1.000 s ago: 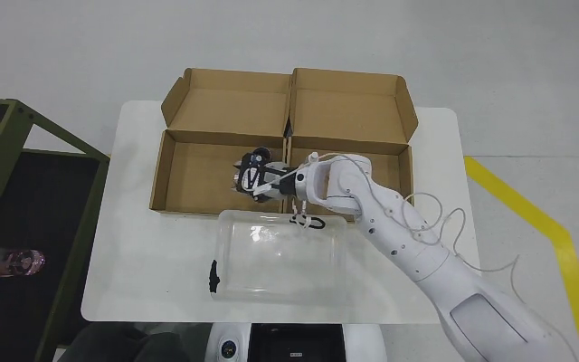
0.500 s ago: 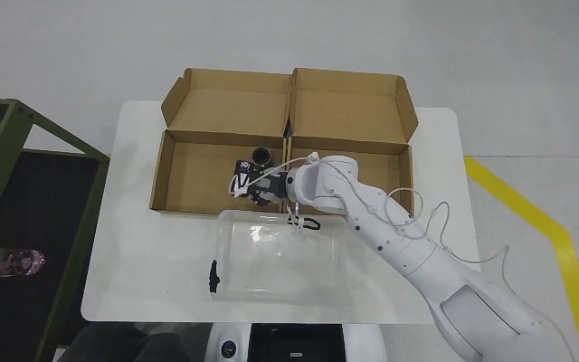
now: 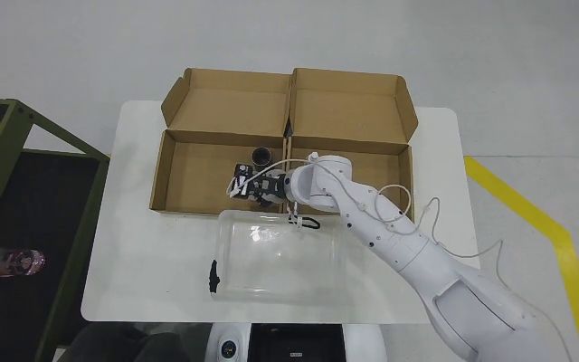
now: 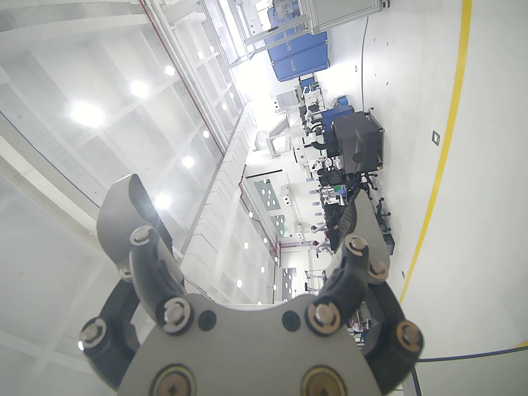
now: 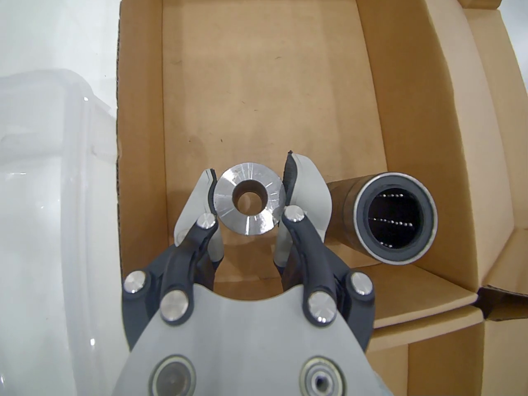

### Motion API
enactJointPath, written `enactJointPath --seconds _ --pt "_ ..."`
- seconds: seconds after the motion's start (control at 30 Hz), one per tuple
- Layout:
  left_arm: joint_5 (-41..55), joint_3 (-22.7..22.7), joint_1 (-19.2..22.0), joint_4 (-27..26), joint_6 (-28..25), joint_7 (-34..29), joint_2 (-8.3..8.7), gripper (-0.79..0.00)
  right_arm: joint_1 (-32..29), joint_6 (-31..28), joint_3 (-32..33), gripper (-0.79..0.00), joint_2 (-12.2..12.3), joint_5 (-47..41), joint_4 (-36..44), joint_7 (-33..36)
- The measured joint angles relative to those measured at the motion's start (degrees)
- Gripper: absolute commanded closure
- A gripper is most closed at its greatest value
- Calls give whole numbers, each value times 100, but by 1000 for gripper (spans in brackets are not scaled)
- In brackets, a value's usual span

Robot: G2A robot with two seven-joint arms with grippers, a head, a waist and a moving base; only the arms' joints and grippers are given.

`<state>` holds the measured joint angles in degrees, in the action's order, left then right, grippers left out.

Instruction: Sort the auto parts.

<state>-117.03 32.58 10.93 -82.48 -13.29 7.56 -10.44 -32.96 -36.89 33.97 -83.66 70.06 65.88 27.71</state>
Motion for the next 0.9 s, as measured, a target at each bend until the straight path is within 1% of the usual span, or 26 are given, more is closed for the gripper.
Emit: enactJointPath --seconds 0.07,0.23,0.3,0.6,0.9 --pt "0 0 0 0 0 0 0 -785 13 -18 -8 -206 -18 21 -26 13" --pt "0 0 0 0 0 0 0 -785 26 -26 -35 -292 -62 73 -113 42" --pt "0 0 0 0 0 0 0 -785 28 -30 -48 -308 -83 82 -166 45" --pt "0 0 0 0 0 0 0 -785 32 -50 -8 -323 -135 118 -239 27" --pt "0 0 0 0 0 0 0 -785 -58 -116 324 -351 -59 69 261 -51"
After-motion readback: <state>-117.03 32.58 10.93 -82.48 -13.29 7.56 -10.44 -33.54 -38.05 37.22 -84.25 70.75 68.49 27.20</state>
